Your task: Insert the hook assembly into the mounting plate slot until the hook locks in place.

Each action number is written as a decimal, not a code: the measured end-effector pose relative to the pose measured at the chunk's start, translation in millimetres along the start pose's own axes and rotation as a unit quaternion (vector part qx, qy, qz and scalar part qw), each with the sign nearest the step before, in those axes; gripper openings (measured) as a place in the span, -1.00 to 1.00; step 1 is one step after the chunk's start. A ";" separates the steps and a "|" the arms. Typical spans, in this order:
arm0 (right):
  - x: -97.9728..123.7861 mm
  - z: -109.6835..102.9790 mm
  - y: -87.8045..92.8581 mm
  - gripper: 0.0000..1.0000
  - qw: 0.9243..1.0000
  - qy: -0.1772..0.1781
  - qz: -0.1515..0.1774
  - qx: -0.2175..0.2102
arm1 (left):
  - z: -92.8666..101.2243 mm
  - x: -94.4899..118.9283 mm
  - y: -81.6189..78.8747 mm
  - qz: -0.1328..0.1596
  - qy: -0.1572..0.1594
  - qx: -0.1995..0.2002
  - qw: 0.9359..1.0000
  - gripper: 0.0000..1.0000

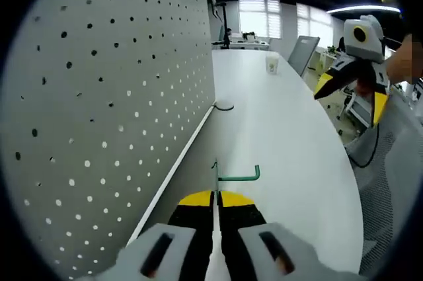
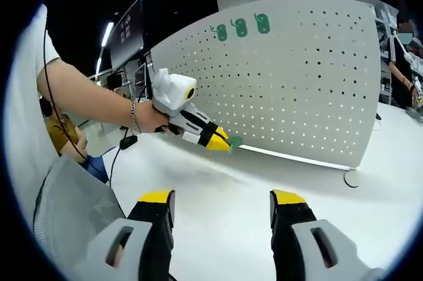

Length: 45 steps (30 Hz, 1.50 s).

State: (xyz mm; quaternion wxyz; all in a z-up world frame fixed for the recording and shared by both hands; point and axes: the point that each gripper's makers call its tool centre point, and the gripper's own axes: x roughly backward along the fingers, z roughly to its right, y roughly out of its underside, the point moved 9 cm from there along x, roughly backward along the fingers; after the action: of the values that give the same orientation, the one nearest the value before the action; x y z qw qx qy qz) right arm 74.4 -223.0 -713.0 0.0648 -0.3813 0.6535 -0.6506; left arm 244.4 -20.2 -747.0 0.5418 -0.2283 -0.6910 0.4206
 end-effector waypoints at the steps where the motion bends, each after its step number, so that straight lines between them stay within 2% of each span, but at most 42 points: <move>1: -0.2 -0.3 -0.8 0.14 1.000 0.000 0.002 0.000 | 0.1 2.6 -1.3 0.006 -0.003 0.002 1.000 -0.98; 5: -1.6 -1.2 -4.4 0.13 1.000 -0.004 0.012 -0.004 | 0.2 13.1 -4.9 0.030 -0.016 0.017 0.999 -0.98; 10: -4.0 -2.3 -7.4 0.14 1.000 -0.010 0.023 -0.010 | 2.6 25.3 -10.5 0.050 -0.033 0.016 0.998 -0.98; 11: -4.4 -2.3 -7.5 0.14 1.000 -0.010 0.024 -0.010 | 4.0 29.2 -13.7 0.065 -0.036 0.028 0.997 -0.98; 18: -8.0 -6.5 -9.9 0.13 0.999 -0.019 0.031 -0.012 | 8.9 47.2 -20.3 0.094 -0.055 0.025 0.994 -0.98; 27: -11.1 -8.8 -17.1 0.13 0.998 -0.026 0.045 -0.022 | 15.3 71.3 -30.7 0.141 -0.079 0.036 0.986 -0.98; 45: -12.1 -16.3 -23.8 0.12 0.997 -0.038 0.059 -0.030 | 28.0 119.4 -36.2 0.210 -0.111 0.041 0.970 -0.98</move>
State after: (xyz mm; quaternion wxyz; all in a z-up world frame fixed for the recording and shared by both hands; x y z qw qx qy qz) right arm 83.3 -199.6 -694.3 0.1164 -0.3686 0.6914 -0.6104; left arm 186.3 42.9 -652.2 0.3698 -0.2980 -0.6658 0.5755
